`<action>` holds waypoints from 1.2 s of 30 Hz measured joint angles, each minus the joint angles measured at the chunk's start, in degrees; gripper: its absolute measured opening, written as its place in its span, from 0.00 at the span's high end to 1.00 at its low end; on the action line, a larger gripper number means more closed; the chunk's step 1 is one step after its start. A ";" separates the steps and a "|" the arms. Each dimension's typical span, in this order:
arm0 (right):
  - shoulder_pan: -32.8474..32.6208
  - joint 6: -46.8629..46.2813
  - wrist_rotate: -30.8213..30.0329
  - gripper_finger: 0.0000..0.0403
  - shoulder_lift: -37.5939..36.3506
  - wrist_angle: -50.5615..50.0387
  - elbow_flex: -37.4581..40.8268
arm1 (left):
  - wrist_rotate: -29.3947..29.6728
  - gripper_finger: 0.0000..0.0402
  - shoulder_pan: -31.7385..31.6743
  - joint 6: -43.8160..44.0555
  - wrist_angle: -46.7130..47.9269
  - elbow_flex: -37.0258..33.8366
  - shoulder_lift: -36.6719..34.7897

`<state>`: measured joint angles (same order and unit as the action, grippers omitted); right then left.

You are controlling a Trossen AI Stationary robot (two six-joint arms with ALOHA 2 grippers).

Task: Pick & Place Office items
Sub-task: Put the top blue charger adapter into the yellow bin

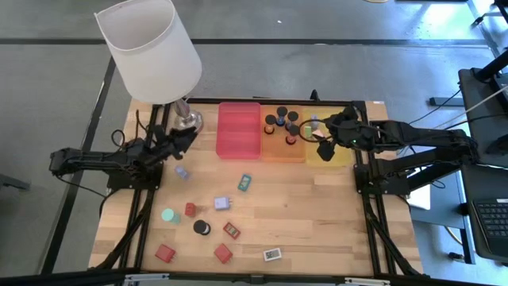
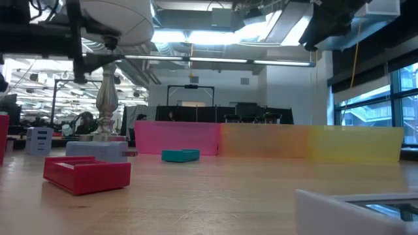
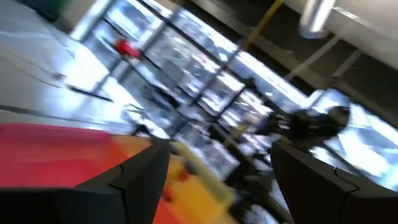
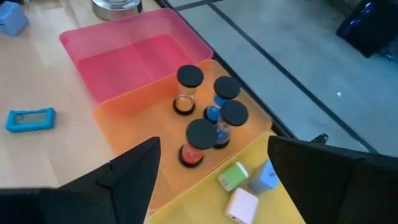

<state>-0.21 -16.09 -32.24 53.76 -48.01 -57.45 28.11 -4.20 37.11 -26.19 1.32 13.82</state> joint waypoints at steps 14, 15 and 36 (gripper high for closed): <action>0.00 -4.48 -0.36 0.26 0.02 -0.04 0.00 | -0.88 0.31 13.88 17.33 26.33 26.10 31.26; 0.00 -4.48 -0.36 0.26 0.02 -0.07 0.00 | -0.86 0.31 14.80 20.45 29.58 28.33 33.44; 9.12 15.90 -1.39 0.26 0.06 2.76 0.00 | -16.43 0.31 22.78 98.72 94.98 50.23 60.33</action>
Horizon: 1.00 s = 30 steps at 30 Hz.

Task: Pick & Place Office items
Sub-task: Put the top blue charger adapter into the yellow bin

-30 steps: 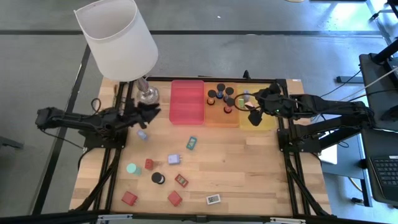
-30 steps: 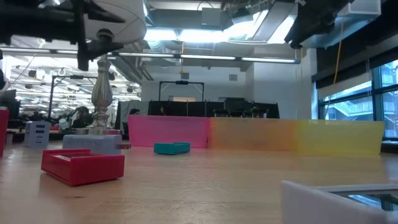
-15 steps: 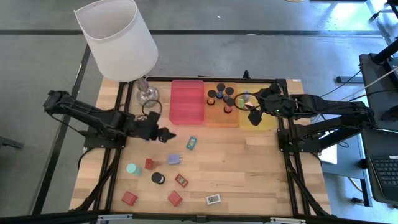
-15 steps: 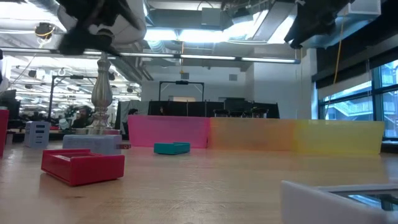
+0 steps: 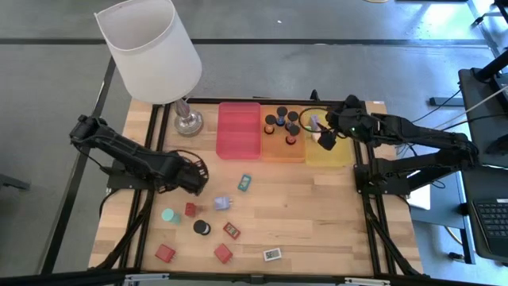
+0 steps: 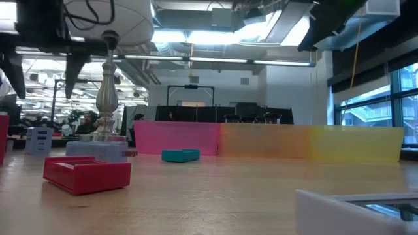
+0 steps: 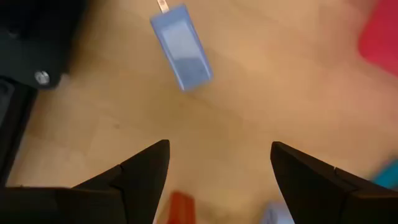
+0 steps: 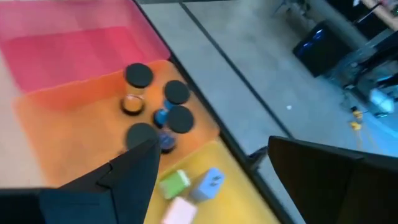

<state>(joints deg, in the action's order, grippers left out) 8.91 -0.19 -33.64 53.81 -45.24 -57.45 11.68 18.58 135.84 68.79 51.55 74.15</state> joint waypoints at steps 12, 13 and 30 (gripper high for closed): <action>8.86 5.44 8.17 0.26 0.14 0.67 0.00 | -3.82 0.31 -11.52 -0.97 3.14 0.00 11.09; 9.31 5.56 9.16 0.26 0.14 0.80 0.00 | -3.80 0.31 -12.20 -0.97 3.61 0.00 11.78; 13.86 7.00 10.57 0.26 0.14 7.16 0.00 | -1.85 0.42 -18.48 -0.51 -5.48 -5.17 19.41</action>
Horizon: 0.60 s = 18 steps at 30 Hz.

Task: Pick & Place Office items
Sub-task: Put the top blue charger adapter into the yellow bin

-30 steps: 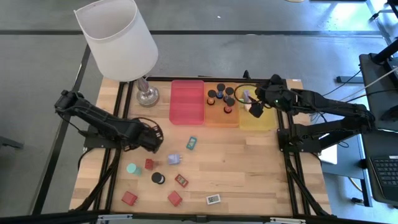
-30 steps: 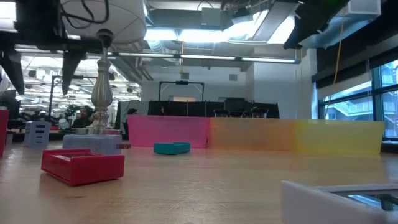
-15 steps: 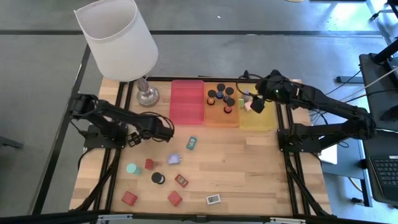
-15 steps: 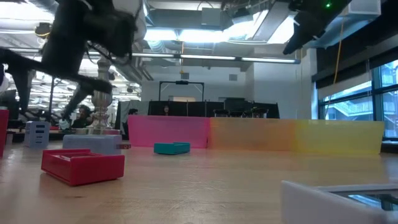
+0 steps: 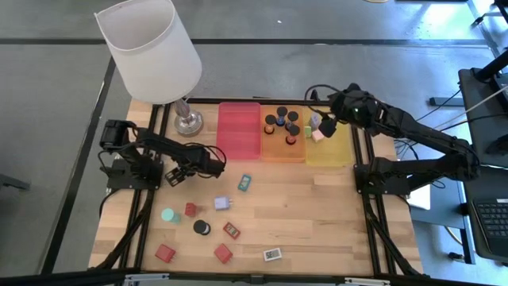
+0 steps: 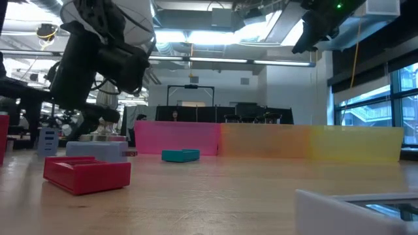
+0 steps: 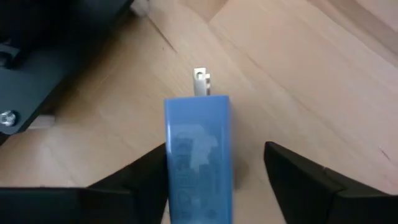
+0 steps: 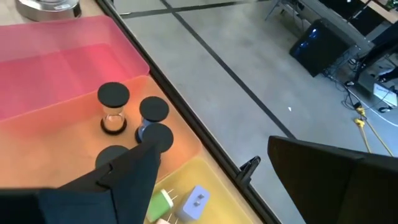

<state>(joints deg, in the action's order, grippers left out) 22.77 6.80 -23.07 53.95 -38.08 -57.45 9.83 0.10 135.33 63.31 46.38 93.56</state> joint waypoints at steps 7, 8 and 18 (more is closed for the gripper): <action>1.40 -1.99 0.00 0.26 0.00 0.01 0.00 | 0.49 0.71 0.28 -4.49 -1.90 0.01 -2.03; 1.58 -2.49 0.01 0.26 0.00 -0.02 0.00 | 1.98 0.72 0.28 -6.01 -2.64 0.36 -2.82; 2.01 -11.35 9.35 0.26 0.06 3.44 0.02 | 30.26 0.72 0.28 -36.14 -20.75 9.37 -16.94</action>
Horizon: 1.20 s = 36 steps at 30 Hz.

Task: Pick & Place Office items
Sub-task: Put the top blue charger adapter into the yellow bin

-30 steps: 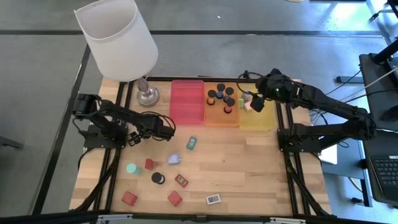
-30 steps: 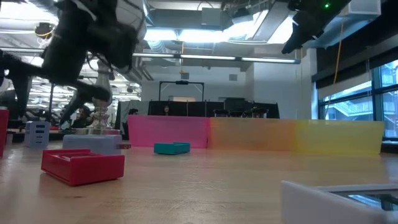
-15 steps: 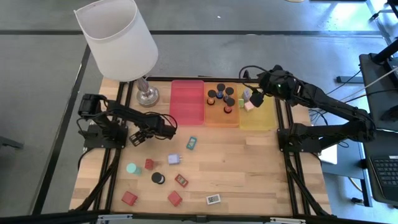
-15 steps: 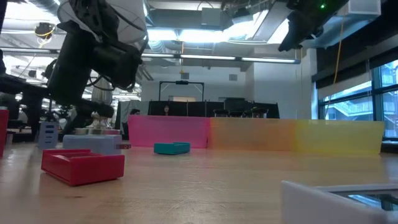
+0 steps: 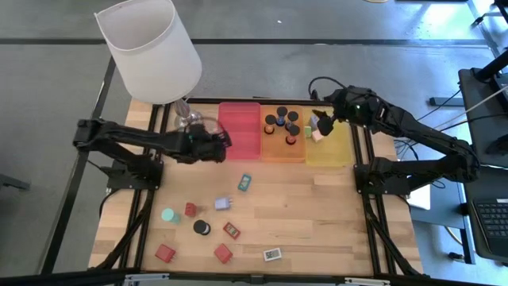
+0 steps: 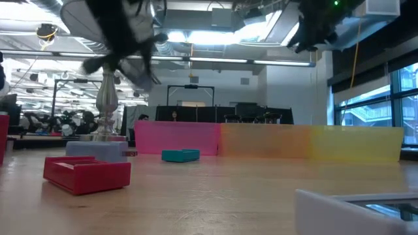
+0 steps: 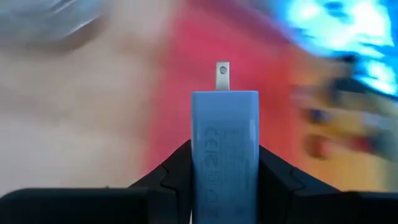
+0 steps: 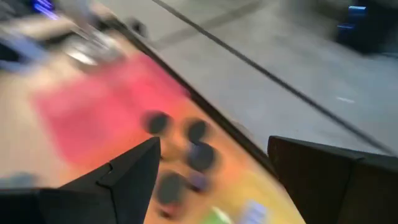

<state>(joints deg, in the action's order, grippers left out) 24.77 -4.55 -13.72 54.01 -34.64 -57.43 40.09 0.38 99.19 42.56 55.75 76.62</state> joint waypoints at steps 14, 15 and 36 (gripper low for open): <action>-0.11 -13.76 36.88 0.26 9.08 36.08 0.00 | -2.85 0.71 0.00 -73.60 -62.57 1.92 -4.73; -0.41 -15.10 38.51 0.26 10.10 38.75 0.00 | -4.26 0.71 0.00 -76.37 -65.85 1.92 -4.38; -2.82 -28.89 44.07 0.06 19.50 55.31 0.00 | -14.66 0.71 -2.53 -76.93 -86.18 1.92 8.42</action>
<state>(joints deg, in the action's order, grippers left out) 21.96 -33.44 30.35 73.51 20.67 -57.43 25.43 -2.15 22.26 -43.62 57.67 85.04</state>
